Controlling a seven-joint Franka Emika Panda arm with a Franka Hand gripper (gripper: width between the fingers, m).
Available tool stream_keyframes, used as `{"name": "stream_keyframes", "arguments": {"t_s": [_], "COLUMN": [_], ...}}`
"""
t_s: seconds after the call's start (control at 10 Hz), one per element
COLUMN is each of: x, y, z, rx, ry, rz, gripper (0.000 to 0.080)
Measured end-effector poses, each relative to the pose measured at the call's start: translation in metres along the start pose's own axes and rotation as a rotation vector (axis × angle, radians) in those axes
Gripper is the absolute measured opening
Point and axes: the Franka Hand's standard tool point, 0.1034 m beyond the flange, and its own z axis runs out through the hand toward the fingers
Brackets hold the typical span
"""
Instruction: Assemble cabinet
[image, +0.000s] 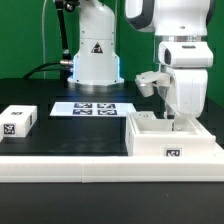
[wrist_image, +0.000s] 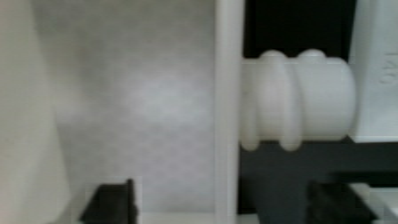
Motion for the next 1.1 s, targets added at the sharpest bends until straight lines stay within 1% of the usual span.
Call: {"name": "stream_keyframes", "arguments": {"t_s": [0.1,0.2,0.3,0.7,0.8,0.9,1.0,1.1], "x": [0.0,0.0,0.0,0.0,0.001,0.002,0.006,0.013], "y": [0.0,0.0,0.0,0.0,-0.003,-0.008,-0.011,-0.019], "z": [0.0,0.0,0.0,-0.001,-0.008,-0.017,-0.027,-0.042], "rx": [0.0,0.0,0.0,-0.001,-0.007,-0.003,-0.013,-0.025], "ry": [0.0,0.0,0.0,0.0,-0.001,-0.006,-0.005,-0.003], "rz": [0.0,0.0,0.001,0.002,0.003,0.014,0.029,0.05], "gripper": [0.0549,0.0723,0.0776,0.0798,0.0797,0.0797,0.0797,0.0797]}}
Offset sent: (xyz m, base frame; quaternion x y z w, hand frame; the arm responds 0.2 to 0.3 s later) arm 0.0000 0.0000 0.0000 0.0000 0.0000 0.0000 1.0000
